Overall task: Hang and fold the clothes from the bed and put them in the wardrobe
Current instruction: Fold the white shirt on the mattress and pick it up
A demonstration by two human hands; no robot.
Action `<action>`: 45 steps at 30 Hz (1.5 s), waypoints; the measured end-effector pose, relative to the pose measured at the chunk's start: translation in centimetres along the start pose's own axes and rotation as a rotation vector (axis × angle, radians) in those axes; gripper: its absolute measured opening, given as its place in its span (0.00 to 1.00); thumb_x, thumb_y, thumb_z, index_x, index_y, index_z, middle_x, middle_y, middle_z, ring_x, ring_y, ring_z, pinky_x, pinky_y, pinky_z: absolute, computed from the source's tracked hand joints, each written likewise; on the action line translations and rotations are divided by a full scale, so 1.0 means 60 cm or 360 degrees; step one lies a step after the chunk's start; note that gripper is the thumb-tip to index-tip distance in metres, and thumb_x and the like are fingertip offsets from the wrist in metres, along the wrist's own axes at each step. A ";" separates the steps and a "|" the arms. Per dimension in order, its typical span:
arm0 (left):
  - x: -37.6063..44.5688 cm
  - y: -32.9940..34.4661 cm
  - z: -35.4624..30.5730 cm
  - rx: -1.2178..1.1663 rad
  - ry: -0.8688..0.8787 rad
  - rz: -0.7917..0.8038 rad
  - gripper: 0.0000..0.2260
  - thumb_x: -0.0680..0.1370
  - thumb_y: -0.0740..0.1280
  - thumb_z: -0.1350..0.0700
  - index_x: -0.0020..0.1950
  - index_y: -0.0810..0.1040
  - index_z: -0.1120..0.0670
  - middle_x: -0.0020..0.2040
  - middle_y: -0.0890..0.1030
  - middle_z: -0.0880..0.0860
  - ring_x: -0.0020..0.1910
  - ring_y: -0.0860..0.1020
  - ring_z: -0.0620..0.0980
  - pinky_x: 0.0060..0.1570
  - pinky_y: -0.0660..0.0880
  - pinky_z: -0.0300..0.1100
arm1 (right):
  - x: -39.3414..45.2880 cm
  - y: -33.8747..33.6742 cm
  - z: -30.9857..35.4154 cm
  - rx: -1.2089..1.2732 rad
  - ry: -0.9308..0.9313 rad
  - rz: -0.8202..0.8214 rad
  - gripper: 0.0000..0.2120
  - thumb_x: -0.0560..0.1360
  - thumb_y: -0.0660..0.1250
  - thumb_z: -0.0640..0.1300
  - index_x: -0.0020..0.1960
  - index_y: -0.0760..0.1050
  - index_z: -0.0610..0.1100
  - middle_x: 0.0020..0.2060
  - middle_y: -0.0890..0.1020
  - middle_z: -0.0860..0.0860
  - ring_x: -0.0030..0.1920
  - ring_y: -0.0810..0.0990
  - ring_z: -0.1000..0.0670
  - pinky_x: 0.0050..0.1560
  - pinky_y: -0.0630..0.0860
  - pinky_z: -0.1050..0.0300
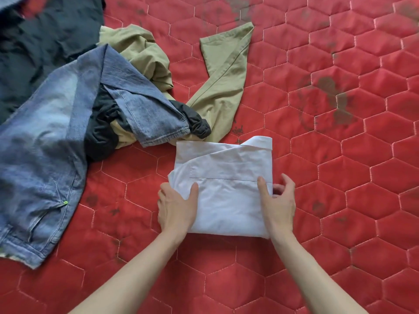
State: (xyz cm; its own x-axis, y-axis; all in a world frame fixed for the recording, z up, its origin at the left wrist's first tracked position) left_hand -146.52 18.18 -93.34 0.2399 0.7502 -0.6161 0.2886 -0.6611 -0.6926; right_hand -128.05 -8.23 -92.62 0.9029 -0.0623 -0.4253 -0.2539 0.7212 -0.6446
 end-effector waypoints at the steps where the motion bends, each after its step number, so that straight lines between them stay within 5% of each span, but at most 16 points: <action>1: 0.006 0.005 0.001 -0.0027 -0.0015 0.0055 0.33 0.77 0.68 0.34 0.68 0.65 0.58 0.65 0.76 0.58 0.64 0.77 0.65 0.57 0.73 0.54 | 0.000 0.004 0.000 0.0034 0.0020 0.0110 0.31 0.74 0.71 0.67 0.72 0.69 0.55 0.56 0.81 0.57 0.58 0.81 0.49 0.62 0.77 0.44; 4: 0.020 0.016 -0.005 -0.0191 0.0044 0.0267 0.31 0.70 0.70 0.32 0.63 0.76 0.53 0.56 0.84 0.50 0.56 0.83 0.57 0.56 0.79 0.52 | -0.010 0.031 0.011 0.0387 0.0149 0.0545 0.16 0.76 0.75 0.54 0.60 0.79 0.51 0.53 0.87 0.51 0.51 0.87 0.52 0.52 0.84 0.52; 7: 0.004 0.017 -0.011 -0.0590 0.0089 0.0541 0.13 0.75 0.75 0.44 0.53 0.85 0.51 0.48 0.88 0.49 0.47 0.87 0.50 0.47 0.84 0.45 | -0.039 0.040 0.027 0.0587 0.0235 0.0857 0.10 0.79 0.72 0.47 0.58 0.83 0.44 0.52 0.89 0.47 0.51 0.88 0.46 0.55 0.84 0.44; 9: -0.022 0.003 -0.024 -0.0738 0.0114 0.0655 0.10 0.78 0.75 0.50 0.56 0.85 0.53 0.50 0.89 0.49 0.47 0.88 0.48 0.45 0.84 0.42 | -0.052 0.025 0.037 0.0598 0.0193 0.0878 0.09 0.81 0.71 0.46 0.59 0.82 0.44 0.52 0.88 0.48 0.53 0.88 0.45 0.59 0.83 0.40; 15: -0.155 -0.090 -0.034 -0.1148 -0.0186 0.1037 0.13 0.80 0.72 0.52 0.62 0.83 0.57 0.56 0.87 0.58 0.56 0.86 0.58 0.54 0.84 0.53 | -0.139 -0.081 0.125 0.0644 0.0107 0.0848 0.08 0.81 0.71 0.45 0.59 0.82 0.45 0.53 0.88 0.47 0.54 0.87 0.44 0.59 0.83 0.40; 18: -0.238 -0.170 -0.053 -0.1229 -0.0211 0.1064 0.10 0.80 0.72 0.50 0.57 0.85 0.55 0.53 0.88 0.57 0.49 0.87 0.54 0.53 0.83 0.51 | -0.205 -0.156 0.195 0.0691 0.0058 0.0930 0.11 0.80 0.71 0.46 0.60 0.82 0.42 0.55 0.87 0.43 0.57 0.86 0.40 0.59 0.81 0.40; 24: -0.427 -0.361 -0.104 -0.1487 -0.0126 0.0998 0.13 0.76 0.73 0.51 0.57 0.85 0.56 0.54 0.87 0.57 0.48 0.86 0.52 0.59 0.80 0.51 | -0.359 -0.328 0.364 0.0843 -0.0033 0.1100 0.14 0.80 0.69 0.45 0.63 0.80 0.40 0.58 0.86 0.40 0.57 0.85 0.38 0.59 0.80 0.40; 28: -0.562 -0.485 -0.109 -0.1670 0.0025 0.0882 0.11 0.78 0.70 0.53 0.57 0.85 0.56 0.52 0.88 0.55 0.44 0.87 0.50 0.49 0.84 0.46 | -0.483 -0.414 0.451 0.0945 0.0016 0.1386 0.27 0.75 0.70 0.51 0.71 0.76 0.40 0.64 0.83 0.39 0.63 0.82 0.37 0.64 0.78 0.38; 31: -0.649 -0.570 -0.082 -0.1721 0.0156 0.0697 0.14 0.79 0.69 0.53 0.62 0.83 0.57 0.58 0.87 0.57 0.47 0.87 0.49 0.51 0.83 0.44 | -0.570 -0.451 0.494 0.0954 0.0015 0.1587 0.27 0.75 0.71 0.50 0.72 0.76 0.41 0.65 0.82 0.39 0.63 0.82 0.37 0.64 0.80 0.39; 37: -0.783 -0.733 0.022 -0.1718 0.0422 0.0211 0.18 0.79 0.71 0.54 0.68 0.79 0.58 0.61 0.85 0.59 0.56 0.86 0.57 0.58 0.82 0.51 | -0.750 -0.446 0.532 0.0819 0.0090 0.1880 0.23 0.75 0.71 0.48 0.68 0.80 0.40 0.62 0.84 0.39 0.59 0.84 0.38 0.61 0.81 0.42; 39: -0.817 -0.779 0.078 -0.1745 0.0446 0.0010 0.21 0.78 0.73 0.52 0.70 0.78 0.55 0.62 0.85 0.59 0.60 0.84 0.59 0.62 0.79 0.55 | -0.817 -0.430 0.540 0.0726 0.0087 0.1973 0.21 0.77 0.70 0.47 0.67 0.80 0.39 0.61 0.85 0.39 0.59 0.84 0.38 0.63 0.80 0.41; 43: -0.884 -0.852 0.202 -0.1969 0.0433 -0.0262 0.16 0.82 0.69 0.55 0.69 0.78 0.43 0.62 0.85 0.53 0.60 0.84 0.56 0.63 0.78 0.54 | -0.944 -0.385 0.567 0.0534 -0.0016 0.2125 0.15 0.79 0.69 0.44 0.64 0.81 0.40 0.54 0.87 0.40 0.50 0.87 0.42 0.50 0.84 0.47; 45: -0.916 -0.880 0.267 -0.2066 0.0393 -0.0343 0.18 0.82 0.69 0.54 0.69 0.77 0.38 0.63 0.85 0.52 0.61 0.84 0.56 0.63 0.77 0.54 | -1.010 -0.353 0.582 0.0422 -0.0098 0.2214 0.17 0.78 0.70 0.44 0.66 0.80 0.41 0.57 0.86 0.39 0.53 0.86 0.40 0.55 0.83 0.43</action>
State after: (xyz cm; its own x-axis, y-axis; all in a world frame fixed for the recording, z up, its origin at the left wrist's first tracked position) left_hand -189.80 11.69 -28.93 0.1988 0.9110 -0.3613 0.9743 -0.1437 0.1737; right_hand -165.26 4.34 -31.01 -0.0109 0.8200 -0.5722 -0.8693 0.2750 0.4106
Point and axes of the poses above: each hand's wrist, its own x-axis towards the middle knuckle, its own y-axis out of the palm, z = x × y, the point moved 10 cm from there along x, towards the middle knuckle
